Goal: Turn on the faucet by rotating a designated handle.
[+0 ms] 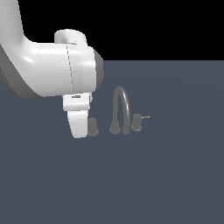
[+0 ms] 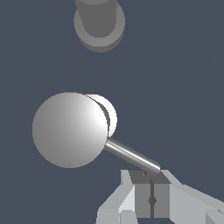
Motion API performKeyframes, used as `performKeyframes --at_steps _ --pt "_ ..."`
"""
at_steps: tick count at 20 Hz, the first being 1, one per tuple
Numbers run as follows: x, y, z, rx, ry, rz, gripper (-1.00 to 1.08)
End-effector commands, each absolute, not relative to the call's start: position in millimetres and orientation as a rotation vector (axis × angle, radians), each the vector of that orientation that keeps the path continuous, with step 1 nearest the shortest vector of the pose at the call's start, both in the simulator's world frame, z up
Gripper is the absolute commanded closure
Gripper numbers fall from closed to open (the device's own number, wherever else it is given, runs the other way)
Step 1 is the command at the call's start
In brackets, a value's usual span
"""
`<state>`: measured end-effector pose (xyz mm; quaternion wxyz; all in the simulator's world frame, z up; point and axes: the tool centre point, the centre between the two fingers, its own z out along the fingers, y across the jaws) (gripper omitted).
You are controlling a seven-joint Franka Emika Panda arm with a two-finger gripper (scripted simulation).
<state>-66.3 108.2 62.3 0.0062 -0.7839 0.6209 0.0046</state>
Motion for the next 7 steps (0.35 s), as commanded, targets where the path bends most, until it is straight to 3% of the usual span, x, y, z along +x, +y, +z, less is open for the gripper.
performKeyframes --at_steps 1,7 --pt "-59.0 80.3 62.5 -2.425 1.986 0.006 1.08" --pt "-49.6 44.0 63.0 -2.406 2.02 0.0 1.08"
